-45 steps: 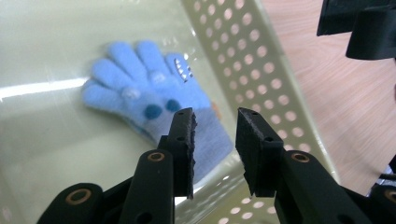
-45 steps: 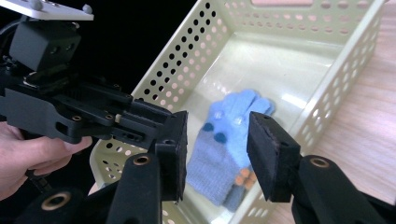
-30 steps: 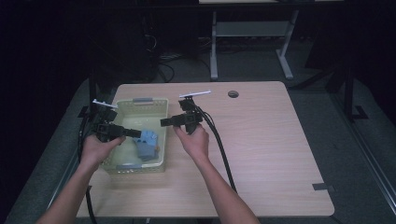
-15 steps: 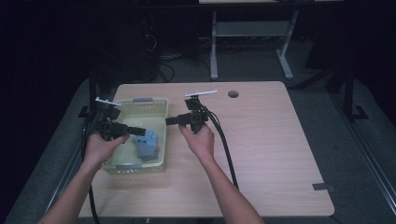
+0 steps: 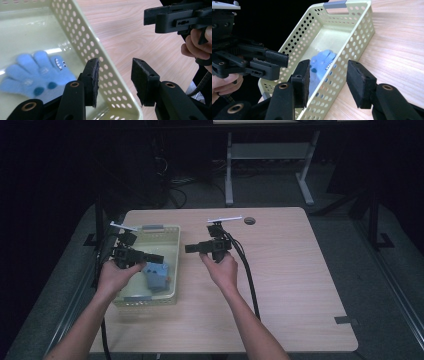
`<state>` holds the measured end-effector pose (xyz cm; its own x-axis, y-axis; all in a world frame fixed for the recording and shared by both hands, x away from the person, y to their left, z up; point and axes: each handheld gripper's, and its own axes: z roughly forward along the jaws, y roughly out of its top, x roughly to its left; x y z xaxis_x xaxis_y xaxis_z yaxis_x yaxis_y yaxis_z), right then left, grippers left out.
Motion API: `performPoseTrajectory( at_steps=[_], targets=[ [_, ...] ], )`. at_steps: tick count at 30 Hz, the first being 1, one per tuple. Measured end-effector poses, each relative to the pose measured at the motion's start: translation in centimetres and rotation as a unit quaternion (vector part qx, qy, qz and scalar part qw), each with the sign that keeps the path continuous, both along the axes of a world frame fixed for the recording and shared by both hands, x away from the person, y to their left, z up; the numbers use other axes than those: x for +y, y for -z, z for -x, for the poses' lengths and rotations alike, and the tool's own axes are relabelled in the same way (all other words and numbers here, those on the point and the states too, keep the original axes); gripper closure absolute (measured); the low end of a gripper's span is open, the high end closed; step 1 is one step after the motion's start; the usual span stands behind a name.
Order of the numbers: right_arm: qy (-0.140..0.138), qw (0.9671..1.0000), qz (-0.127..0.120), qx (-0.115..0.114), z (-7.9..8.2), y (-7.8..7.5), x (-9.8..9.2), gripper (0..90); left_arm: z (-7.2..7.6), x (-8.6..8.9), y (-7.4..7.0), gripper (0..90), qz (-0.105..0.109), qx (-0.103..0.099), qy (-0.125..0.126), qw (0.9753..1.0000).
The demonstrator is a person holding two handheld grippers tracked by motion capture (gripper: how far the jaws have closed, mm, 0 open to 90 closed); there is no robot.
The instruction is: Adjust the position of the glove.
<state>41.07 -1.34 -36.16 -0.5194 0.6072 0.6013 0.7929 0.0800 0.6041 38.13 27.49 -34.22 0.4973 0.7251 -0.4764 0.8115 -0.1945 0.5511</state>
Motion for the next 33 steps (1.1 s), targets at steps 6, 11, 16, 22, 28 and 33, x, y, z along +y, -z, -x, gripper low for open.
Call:
performPoseTrajectory(
  at_steps=[6, 11, 16, 22, 28, 33],
  targets=[
    [0.006, 1.0000, -0.004, -0.002, 0.1, 0.0, -1.2, 53.4, -0.1, -1.1, -0.3, 56.9, 0.002, -0.005, 0.008, 1.0000],
    [0.014, 0.9999, -0.006, 0.000, 0.2, 0.1, -2.7, 52.2, -0.1, -1.9, -0.3, 55.1, 0.005, -0.005, 0.013, 0.9999],
    [0.022, 0.9997, -0.013, 0.001, 0.2, 0.2, -4.4, 48.8, -0.1, -2.6, -0.3, 53.3, 0.008, -0.007, 0.019, 0.9998],
    [0.026, 0.9995, -0.019, -0.001, 0.4, 0.1, -5.3, 47.7, 0.0, -3.7, -0.7, 51.7, 0.016, -0.013, 0.029, 0.9994],
    [0.031, 0.9992, -0.023, 0.002, 0.6, 0.4, -6.7, 46.5, 0.1, -4.7, -0.8, 47.4, 0.017, -0.015, 0.036, 0.9991],
    [0.042, 0.9987, -0.028, 0.005, 0.8, 0.7, -8.3, 45.3, 0.4, -5.9, -0.7, 42.9, 0.019, -0.021, 0.043, 0.9987]
  ],
)
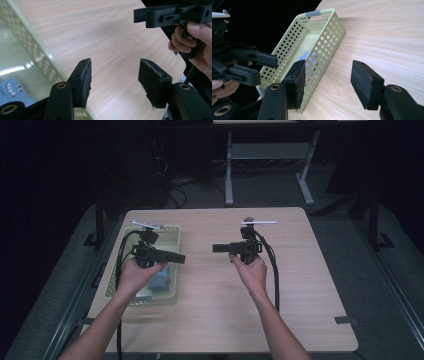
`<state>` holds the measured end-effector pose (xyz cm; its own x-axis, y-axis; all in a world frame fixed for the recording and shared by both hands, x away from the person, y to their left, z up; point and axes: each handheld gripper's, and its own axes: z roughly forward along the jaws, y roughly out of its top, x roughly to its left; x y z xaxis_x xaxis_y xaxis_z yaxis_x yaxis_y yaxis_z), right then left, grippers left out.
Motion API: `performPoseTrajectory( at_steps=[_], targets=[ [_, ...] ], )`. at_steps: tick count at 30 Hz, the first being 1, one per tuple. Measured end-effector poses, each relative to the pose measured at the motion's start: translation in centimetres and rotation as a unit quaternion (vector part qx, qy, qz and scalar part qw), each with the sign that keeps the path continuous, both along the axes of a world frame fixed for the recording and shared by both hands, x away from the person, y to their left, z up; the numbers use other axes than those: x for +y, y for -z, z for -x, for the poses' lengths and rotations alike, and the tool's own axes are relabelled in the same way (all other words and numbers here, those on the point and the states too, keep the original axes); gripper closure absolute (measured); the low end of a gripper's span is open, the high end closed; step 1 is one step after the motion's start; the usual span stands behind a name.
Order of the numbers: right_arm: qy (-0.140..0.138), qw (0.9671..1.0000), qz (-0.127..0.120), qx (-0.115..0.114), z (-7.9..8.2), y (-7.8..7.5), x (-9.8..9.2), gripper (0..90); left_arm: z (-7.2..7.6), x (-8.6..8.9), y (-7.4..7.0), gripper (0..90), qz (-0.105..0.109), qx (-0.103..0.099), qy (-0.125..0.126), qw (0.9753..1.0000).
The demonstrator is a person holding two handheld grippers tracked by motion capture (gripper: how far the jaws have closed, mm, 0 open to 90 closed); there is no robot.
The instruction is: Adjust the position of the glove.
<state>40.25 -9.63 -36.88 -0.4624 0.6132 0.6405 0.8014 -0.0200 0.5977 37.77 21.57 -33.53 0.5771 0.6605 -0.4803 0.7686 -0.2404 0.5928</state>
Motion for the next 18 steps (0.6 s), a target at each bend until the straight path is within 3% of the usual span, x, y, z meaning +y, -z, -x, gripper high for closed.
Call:
performPoseTrajectory(
  at_steps=[18],
  targets=[
    [0.031, 0.9995, 0.001, -0.001, 1.2, 0.5, -5.3, 40.3, 0.9, -4.6, 0.2, 33.6, 0.004, -0.022, 0.031, 0.9993]
  ],
)
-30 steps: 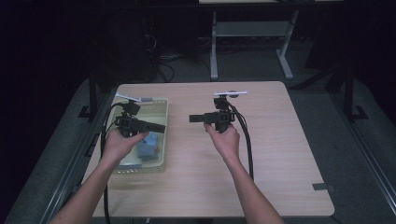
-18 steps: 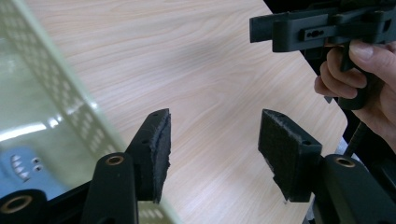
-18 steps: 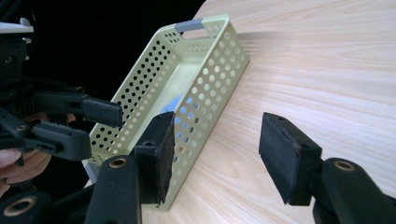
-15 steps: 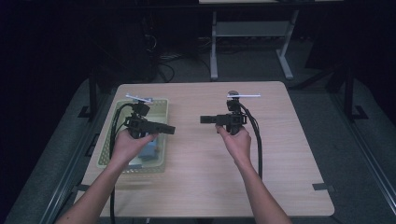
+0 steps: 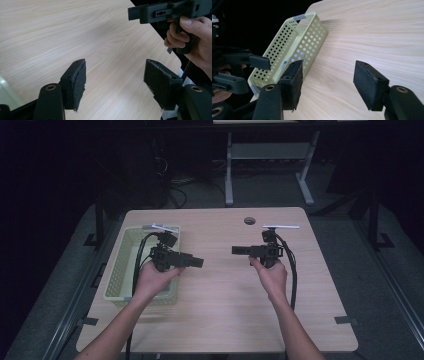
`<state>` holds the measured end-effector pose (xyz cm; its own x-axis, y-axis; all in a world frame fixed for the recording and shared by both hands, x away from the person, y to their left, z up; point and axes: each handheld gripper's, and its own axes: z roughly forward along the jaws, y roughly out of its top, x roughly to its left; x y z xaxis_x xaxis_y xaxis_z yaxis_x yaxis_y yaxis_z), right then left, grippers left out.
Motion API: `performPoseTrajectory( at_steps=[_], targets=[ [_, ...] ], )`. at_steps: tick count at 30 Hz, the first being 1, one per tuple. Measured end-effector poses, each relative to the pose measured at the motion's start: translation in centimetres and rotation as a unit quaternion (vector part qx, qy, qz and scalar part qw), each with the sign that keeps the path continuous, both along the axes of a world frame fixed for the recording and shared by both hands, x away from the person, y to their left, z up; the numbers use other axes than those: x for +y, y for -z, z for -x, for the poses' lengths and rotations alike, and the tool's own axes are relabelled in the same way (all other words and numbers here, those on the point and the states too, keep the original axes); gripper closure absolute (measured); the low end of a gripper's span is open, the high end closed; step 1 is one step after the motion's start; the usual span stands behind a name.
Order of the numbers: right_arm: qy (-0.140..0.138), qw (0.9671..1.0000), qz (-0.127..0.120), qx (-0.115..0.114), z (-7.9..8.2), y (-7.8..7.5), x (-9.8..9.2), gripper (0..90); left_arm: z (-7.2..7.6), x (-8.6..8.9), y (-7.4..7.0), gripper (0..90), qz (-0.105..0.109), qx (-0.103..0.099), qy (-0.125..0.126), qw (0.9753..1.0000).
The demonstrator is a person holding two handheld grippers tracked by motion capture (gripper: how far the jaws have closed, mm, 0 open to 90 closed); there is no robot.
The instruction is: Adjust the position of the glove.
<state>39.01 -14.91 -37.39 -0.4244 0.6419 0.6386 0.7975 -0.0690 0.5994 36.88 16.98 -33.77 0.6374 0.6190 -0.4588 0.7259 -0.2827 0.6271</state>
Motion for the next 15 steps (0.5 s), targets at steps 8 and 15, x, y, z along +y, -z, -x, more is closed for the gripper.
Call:
performPoseTrajectory(
  at_steps=[8, 15],
  targets=[
    [0.018, 0.9998, 0.002, 0.004, 0.8, 0.9, -2.5, 39.7, 0.3, -1.7, 0.4, 32.4, 0.003, 0.002, 0.012, 0.9999],
    [0.027, 0.9996, 0.005, 0.007, 1.6, 1.4, -4.3, 39.2, 0.5, -2.6, 0.7, 32.0, 0.003, 0.004, 0.023, 0.9997]
  ],
)
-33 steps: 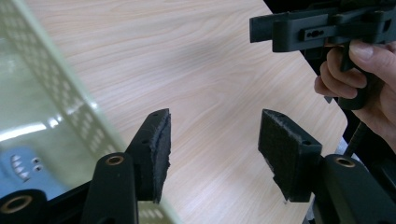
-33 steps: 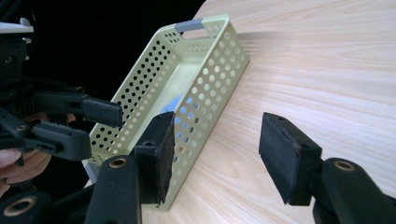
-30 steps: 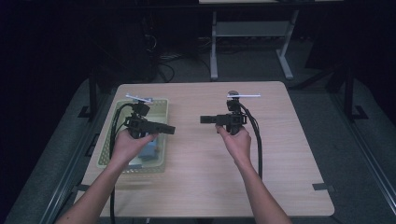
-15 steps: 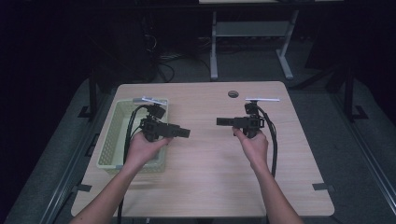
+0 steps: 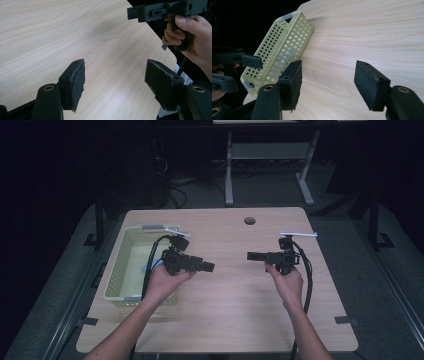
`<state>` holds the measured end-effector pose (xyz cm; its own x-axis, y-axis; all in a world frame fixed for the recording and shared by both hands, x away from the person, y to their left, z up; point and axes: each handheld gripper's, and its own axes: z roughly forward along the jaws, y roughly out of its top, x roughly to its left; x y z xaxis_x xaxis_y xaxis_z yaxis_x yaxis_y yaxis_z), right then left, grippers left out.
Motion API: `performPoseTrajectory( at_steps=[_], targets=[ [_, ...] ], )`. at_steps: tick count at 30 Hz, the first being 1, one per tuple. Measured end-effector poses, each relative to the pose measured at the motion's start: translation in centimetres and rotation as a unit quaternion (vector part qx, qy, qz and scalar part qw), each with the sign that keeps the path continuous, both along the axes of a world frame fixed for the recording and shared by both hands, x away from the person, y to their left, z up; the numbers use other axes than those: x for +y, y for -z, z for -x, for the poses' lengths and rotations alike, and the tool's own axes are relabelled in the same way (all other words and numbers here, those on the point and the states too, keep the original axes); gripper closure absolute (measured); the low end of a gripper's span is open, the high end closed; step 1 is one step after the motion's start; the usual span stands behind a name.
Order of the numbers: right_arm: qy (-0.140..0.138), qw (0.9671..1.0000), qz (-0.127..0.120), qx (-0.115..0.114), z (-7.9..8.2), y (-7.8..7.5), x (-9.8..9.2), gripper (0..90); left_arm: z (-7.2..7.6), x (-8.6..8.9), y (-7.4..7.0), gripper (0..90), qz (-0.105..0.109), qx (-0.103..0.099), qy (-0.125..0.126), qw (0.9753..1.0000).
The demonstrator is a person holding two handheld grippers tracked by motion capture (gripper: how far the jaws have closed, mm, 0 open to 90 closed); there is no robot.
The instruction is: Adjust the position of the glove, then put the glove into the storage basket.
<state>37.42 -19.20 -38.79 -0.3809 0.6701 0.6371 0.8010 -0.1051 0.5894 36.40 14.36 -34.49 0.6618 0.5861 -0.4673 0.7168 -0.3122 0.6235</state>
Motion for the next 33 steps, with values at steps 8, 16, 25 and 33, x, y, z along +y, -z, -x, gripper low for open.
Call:
performPoseTrajectory(
  at_steps=[8, 16, 25, 33],
  targets=[
    [0.011, 0.9999, 0.000, -0.004, 0.8, 0.3, -1.9, 38.8, 0.3, -0.5, 0.6, 31.1, 0.000, 0.000, 0.006, 1.0000],
    [0.024, 0.9997, -0.003, 0.004, 1.7, 1.3, -3.9, 38.0, 0.4, -1.4, 0.9, 30.7, 0.003, 0.001, 0.013, 0.9999],
    [0.037, 0.9992, -0.002, 0.015, 2.1, 2.4, -5.2, 37.3, 0.5, -2.1, 1.6, 29.8, 0.000, 0.006, 0.019, 0.9998],
    [0.037, 0.9992, 0.001, 0.017, 2.3, 2.9, -5.6, 37.3, 0.7, -2.3, 1.8, 29.8, 0.004, 0.003, 0.015, 0.9999]
  ],
)
